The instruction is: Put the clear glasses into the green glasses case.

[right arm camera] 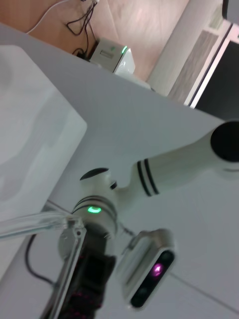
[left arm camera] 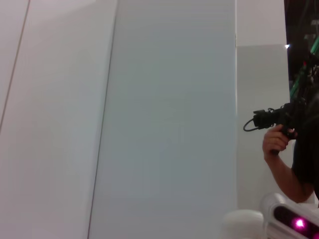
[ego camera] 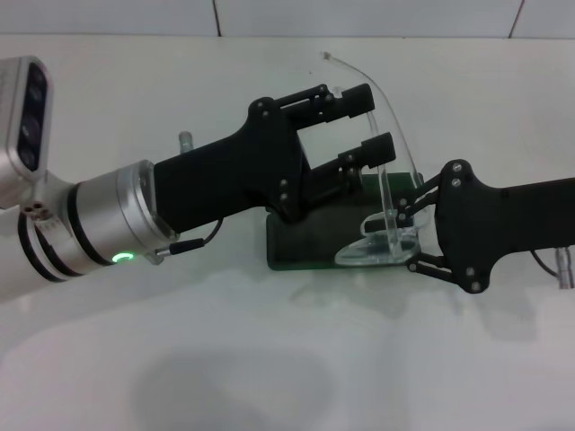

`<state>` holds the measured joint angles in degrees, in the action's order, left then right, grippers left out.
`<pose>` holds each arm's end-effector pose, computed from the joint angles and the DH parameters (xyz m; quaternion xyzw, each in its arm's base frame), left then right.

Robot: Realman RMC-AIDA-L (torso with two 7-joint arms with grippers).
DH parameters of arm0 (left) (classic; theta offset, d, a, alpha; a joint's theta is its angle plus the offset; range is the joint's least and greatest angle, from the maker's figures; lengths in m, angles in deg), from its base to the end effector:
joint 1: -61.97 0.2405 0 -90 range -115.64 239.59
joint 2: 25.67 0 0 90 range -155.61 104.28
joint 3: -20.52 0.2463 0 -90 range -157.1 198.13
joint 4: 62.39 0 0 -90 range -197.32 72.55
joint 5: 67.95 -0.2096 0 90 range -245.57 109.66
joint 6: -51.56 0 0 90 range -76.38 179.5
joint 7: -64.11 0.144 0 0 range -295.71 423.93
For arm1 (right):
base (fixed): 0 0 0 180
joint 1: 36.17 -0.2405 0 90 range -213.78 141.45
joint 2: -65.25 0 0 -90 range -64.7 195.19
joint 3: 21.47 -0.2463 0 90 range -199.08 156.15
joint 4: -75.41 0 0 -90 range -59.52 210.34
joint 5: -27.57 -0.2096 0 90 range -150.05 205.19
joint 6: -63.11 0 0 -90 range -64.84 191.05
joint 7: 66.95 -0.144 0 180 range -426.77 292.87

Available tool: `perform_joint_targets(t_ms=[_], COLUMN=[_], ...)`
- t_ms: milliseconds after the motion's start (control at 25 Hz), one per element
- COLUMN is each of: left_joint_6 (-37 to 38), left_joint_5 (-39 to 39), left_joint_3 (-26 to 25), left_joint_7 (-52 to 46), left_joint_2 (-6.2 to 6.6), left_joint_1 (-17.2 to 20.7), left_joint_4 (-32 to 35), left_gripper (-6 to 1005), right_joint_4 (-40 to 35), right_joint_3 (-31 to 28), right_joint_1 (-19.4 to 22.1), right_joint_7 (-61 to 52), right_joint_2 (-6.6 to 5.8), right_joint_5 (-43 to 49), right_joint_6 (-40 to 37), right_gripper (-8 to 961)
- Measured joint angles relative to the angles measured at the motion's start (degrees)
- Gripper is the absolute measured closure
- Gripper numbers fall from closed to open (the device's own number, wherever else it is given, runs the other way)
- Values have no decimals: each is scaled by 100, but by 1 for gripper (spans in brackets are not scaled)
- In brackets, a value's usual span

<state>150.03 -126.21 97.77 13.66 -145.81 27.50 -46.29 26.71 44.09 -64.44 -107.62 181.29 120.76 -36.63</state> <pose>-0.1686 0.2951 -0.0421 -0.8580 -0.0546 -0.5057 0.0715 0.1824 0.3031 0.0100 -0.9174 -0.2751 0.2758 0.0812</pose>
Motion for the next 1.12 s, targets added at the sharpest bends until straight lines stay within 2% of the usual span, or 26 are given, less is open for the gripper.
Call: perform_joint_targets(t_ms=[600, 960, 1120], left_joint_6=[-138, -135, 23], left_joint_5=[-16, 8, 274], left_joint_3=[477, 572, 537], left_joint_7=[-33, -72, -61], left_joint_2=[7, 0, -7], left_joint_1=[-7, 5, 77], left_joint_4=[21, 13, 36], left_gripper=[472, 472, 472], right_joint_4=[-48, -56, -58], right_joint_3=[133, 132, 132], right_joint_1=[18, 66, 151], right_joint_7=[343, 428, 429], right_joint_2=[-14, -13, -27], right_joint_5=[-274, -276, -270], right_joint_6=[-26, -95, -175], right_gripper=[832, 832, 832])
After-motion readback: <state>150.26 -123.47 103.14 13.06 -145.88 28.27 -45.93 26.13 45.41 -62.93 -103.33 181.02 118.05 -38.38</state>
